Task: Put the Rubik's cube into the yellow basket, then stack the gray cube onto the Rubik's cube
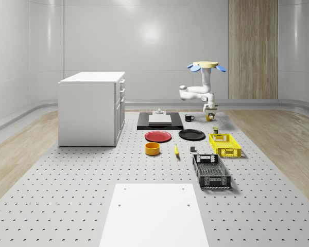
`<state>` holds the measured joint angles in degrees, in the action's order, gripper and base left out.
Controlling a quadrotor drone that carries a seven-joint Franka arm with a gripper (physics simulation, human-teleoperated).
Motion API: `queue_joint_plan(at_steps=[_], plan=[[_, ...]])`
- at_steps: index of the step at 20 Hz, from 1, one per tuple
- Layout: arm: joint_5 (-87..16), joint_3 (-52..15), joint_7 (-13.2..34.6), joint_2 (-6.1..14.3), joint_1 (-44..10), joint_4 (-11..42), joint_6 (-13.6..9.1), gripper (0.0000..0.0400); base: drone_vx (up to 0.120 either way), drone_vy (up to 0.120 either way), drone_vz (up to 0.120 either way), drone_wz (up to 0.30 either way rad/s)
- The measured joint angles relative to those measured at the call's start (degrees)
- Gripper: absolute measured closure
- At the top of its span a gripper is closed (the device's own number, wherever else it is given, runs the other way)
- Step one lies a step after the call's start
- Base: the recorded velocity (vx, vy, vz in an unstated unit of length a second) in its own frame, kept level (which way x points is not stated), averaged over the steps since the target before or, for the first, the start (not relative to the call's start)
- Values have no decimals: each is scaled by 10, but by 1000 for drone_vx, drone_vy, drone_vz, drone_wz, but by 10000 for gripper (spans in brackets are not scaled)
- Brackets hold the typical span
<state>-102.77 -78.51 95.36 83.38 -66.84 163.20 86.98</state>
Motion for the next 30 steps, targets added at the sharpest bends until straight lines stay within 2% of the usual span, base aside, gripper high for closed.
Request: queue_joint_plan(at_steps=[30], plan=[[13,-4,5,32,-7,-1,30,75,120,0,0,0]])
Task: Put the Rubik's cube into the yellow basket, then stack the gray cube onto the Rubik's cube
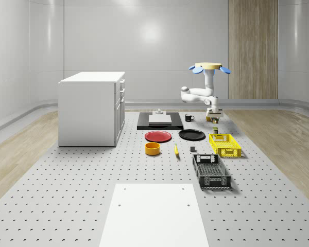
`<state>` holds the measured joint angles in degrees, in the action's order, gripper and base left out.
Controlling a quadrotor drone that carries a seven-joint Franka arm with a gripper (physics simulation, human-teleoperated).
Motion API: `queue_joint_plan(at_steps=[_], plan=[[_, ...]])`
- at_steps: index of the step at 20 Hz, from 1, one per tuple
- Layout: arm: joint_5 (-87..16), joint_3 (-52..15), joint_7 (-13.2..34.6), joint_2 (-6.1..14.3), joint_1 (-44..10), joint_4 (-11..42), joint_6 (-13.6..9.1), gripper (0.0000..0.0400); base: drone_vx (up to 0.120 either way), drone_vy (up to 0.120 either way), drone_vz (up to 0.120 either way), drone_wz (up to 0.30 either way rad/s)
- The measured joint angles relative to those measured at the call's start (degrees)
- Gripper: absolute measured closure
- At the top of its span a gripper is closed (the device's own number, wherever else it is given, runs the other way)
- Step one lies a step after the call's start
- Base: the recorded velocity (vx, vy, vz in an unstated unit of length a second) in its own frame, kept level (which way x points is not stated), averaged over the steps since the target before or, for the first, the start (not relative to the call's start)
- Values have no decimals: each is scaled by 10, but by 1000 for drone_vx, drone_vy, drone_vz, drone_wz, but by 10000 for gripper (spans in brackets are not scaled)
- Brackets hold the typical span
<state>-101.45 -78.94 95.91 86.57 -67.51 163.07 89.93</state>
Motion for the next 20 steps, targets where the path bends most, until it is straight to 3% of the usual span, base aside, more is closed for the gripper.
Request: queue_joint_plan(at_steps=[20], plan=[[6,-2,2,14,-3,-1,13,75,120,0,0,0]])
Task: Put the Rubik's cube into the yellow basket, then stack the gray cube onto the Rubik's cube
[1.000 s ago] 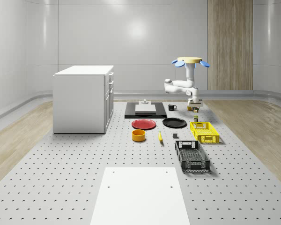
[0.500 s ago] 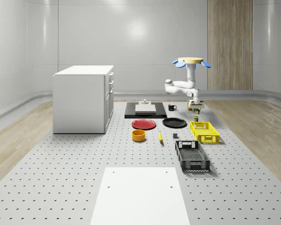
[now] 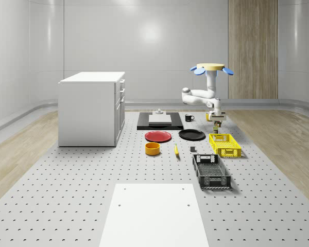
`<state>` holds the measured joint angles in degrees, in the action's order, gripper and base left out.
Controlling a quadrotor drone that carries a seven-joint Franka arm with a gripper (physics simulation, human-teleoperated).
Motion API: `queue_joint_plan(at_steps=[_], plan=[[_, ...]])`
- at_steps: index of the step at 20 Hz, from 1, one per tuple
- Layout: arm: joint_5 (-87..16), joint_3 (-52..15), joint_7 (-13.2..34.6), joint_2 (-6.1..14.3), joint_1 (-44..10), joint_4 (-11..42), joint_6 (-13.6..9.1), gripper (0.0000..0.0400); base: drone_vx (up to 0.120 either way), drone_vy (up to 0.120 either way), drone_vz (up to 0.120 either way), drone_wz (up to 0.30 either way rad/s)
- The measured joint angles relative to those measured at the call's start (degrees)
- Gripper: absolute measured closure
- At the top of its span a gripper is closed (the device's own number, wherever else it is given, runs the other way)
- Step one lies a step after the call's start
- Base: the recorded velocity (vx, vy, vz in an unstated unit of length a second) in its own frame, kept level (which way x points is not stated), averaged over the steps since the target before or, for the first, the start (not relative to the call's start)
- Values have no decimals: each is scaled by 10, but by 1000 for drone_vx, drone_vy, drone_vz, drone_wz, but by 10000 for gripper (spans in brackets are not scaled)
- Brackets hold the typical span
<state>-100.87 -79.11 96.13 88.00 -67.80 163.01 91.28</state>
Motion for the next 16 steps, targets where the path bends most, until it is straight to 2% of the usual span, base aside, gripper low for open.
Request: queue_joint_plan(at_steps=[16], plan=[[3,-1,1,8,-2,0,8,75,120,0,0,0]])
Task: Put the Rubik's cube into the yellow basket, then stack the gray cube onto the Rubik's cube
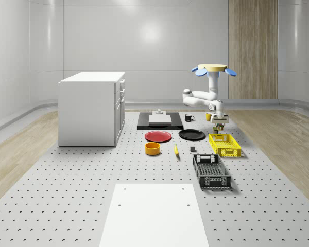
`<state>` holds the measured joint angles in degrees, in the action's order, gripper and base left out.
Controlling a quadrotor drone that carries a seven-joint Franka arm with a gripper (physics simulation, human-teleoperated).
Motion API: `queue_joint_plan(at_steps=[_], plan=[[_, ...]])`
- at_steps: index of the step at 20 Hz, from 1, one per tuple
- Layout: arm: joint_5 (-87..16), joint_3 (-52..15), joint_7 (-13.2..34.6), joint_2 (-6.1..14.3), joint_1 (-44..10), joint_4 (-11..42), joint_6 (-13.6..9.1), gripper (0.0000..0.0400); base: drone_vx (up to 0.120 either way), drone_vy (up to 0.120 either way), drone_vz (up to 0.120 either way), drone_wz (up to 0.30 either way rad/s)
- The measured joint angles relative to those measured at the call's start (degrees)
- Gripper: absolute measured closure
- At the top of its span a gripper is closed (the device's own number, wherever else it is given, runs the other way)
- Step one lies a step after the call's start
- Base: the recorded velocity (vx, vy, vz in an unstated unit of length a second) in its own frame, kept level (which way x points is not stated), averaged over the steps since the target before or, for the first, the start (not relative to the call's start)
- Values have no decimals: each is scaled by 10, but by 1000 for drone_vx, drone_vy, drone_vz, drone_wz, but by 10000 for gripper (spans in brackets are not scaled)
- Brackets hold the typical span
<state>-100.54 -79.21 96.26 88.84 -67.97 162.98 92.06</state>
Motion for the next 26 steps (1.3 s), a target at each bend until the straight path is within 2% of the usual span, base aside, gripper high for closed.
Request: queue_joint_plan(at_steps=[4,12,16,26], plan=[[1,0,0,2,0,0,2,75,120,0,0,0],[2,-1,1,5,-1,0,4,75,120,0,-115,0],[2,0,1,6,-1,0,6,75,110,0,-20,0],[-61,67,2,9,-12,-15,32,75,0,0,0,0]])
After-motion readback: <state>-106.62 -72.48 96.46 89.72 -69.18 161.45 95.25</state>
